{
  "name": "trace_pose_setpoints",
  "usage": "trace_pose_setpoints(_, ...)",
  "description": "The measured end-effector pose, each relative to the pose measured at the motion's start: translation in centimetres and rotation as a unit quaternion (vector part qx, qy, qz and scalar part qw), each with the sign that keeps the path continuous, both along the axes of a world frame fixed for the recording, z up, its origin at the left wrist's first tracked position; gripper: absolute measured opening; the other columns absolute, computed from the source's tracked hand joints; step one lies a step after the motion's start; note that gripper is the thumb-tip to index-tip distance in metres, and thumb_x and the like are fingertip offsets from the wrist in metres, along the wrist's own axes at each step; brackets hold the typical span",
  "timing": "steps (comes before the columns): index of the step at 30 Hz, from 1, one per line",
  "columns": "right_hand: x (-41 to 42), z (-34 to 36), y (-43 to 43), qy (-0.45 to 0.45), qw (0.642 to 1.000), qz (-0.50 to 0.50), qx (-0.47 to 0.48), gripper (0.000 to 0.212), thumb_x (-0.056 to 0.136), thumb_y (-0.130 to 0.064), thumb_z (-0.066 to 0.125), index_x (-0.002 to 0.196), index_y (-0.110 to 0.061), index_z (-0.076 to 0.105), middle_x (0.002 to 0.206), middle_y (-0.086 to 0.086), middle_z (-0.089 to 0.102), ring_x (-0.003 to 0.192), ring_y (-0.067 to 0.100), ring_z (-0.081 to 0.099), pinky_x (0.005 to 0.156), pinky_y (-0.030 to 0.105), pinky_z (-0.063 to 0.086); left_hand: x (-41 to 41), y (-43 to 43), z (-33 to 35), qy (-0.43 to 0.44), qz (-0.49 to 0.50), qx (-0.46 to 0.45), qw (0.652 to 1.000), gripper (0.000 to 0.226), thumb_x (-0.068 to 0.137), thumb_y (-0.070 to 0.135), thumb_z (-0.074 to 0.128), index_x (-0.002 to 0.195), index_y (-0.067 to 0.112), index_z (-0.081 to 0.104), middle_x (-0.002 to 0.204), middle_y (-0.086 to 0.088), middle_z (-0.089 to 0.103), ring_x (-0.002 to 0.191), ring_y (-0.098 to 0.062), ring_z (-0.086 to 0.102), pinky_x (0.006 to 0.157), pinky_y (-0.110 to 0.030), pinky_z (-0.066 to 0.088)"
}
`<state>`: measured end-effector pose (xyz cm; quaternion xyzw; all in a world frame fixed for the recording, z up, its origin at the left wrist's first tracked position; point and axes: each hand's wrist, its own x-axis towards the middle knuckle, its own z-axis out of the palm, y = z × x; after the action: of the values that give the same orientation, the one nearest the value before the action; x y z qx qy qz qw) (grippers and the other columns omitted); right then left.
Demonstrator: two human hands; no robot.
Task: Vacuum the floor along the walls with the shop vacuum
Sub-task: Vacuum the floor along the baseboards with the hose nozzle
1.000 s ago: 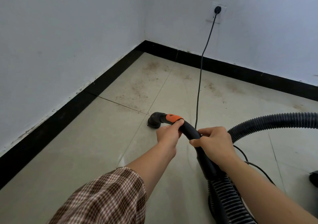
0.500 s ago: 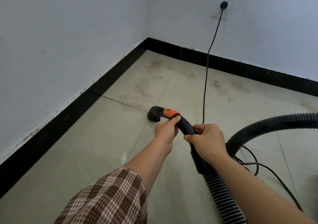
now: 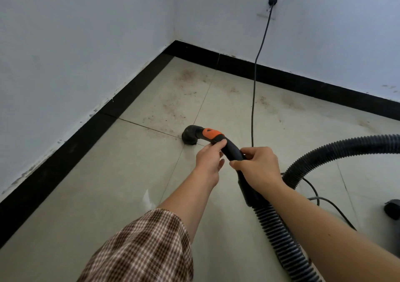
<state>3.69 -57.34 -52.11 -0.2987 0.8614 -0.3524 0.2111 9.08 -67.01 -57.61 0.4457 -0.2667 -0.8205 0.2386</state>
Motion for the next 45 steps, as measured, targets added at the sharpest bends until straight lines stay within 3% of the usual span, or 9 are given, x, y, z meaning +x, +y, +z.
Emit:
trace_pose_setpoints(4,-0.6,0.7,-1.2,-0.01,1.0,0.007,0.021,0.014,0.079,-0.013,0.076,0.087,-0.022,0.07,0.075,0.006,0.072,0.066,0.023,0.068,0.067,0.036,0.06,-0.3,-1.0,-0.1,0.026,0.014,0.03,0.999,0.008,0.093,0.017,0.064,0.101,0.017,0.064,0.101,0.001,0.068,0.089,-0.007,0.061,0.075,-0.024,0.046)
trace_pose_setpoints(7,-2.0,2.0,-2.1,-0.04,0.998,0.016,0.04,0.027,0.078,-0.009,0.077,0.104,-0.012,0.073,0.076,0.007,0.073,0.058,0.024,0.068,0.063,0.037,0.061,-0.7,-1.9,-0.1,0.056,0.022,0.057,0.997,0.017,0.092,0.012,0.064,0.109,0.013,0.064,0.104,0.0,0.069,0.09,-0.007,0.062,0.084,-0.027,0.045)
trace_pose_setpoints(10,-4.0,2.9,-3.0,-0.072,0.995,0.037,0.059,0.038,0.078,-0.008,0.078,0.115,-0.012,0.07,0.071,0.004,0.074,0.054,0.022,0.069,0.054,0.031,0.059,-1.5,-2.3,0.2,0.064,0.045,0.076,0.994,0.025,0.088,0.006,0.067,0.113,0.01,0.064,0.108,-0.003,0.07,0.089,-0.01,0.064,0.083,-0.026,0.046)
trace_pose_setpoints(17,-7.0,2.0,-4.7,-0.106,0.988,0.108,0.042,0.023,0.079,-0.007,0.076,0.077,-0.03,0.07,0.071,0.004,0.074,0.051,0.018,0.066,0.05,0.027,0.057,-3.1,-3.9,1.0,0.013,0.086,0.099,0.991,0.027,0.085,0.002,0.068,0.112,0.005,0.064,0.1,-0.006,0.068,0.089,-0.016,0.064,0.073,-0.022,0.047)
trace_pose_setpoints(20,-7.4,1.9,-5.2,-0.114,0.982,0.14,0.046,0.017,0.08,-0.009,0.073,0.082,-0.025,0.073,0.067,0.003,0.072,0.049,0.014,0.063,0.053,0.029,0.055,-3.5,-4.1,2.3,-0.02,0.108,0.106,0.988,0.025,0.085,0.003,0.068,0.11,0.005,0.064,0.096,-0.006,0.067,0.087,-0.017,0.062,0.071,-0.023,0.049)
trace_pose_setpoints(24,-7.5,2.2,-5.8,-0.122,0.98,0.152,0.049,0.013,0.079,-0.006,0.071,0.081,-0.019,0.074,0.06,0.001,0.068,0.05,0.016,0.061,0.059,0.034,0.057,-4.2,-3.7,4.2,-0.057,0.157,0.124,0.978,0.011,0.085,0.0,0.066,0.095,0.005,0.063,0.096,-0.011,0.066,0.095,-0.026,0.062,0.089,-0.034,0.052)
trace_pose_setpoints(27,-7.6,2.4,-6.1,-0.126,0.977,0.161,0.058,0.012,0.078,-0.006,0.071,0.079,-0.018,0.074,0.067,0.005,0.07,0.054,0.016,0.058,0.065,0.036,0.056,-4.8,-3.1,5.0,-0.086,0.175,0.125,0.973,0.009,0.085,0.001,0.066,0.088,0.007,0.061,0.093,-0.011,0.066,0.086,-0.023,0.063,0.084,-0.036,0.052)
trace_pose_setpoints(34,-8.5,2.4,-7.2,-0.109,0.976,0.181,0.061,0.008,0.078,-0.01,0.073,0.077,-0.017,0.072,0.062,0.005,0.067,0.047,0.011,0.055,0.057,0.031,0.052,-3.6,-4.7,3.8,-0.061,0.16,0.127,0.977,0.015,0.091,0.008,0.065,0.106,0.006,0.063,0.095,-0.007,0.071,0.082,-0.01,0.065,0.077,-0.025,0.046)
trace_pose_setpoints(45,-7.2,2.5,-9.1,-0.139,0.973,0.173,0.067,0.014,0.079,-0.009,0.075,0.086,-0.021,0.075,0.066,0.0,0.071,0.052,0.013,0.061,0.063,0.036,0.059,-2.1,-7.4,2.7,-0.027,0.163,0.163,0.973,0.016,0.088,0.01,0.07,0.103,0.005,0.067,0.108,-0.012,0.071,0.09,-0.013,0.066,0.078,-0.024,0.049)
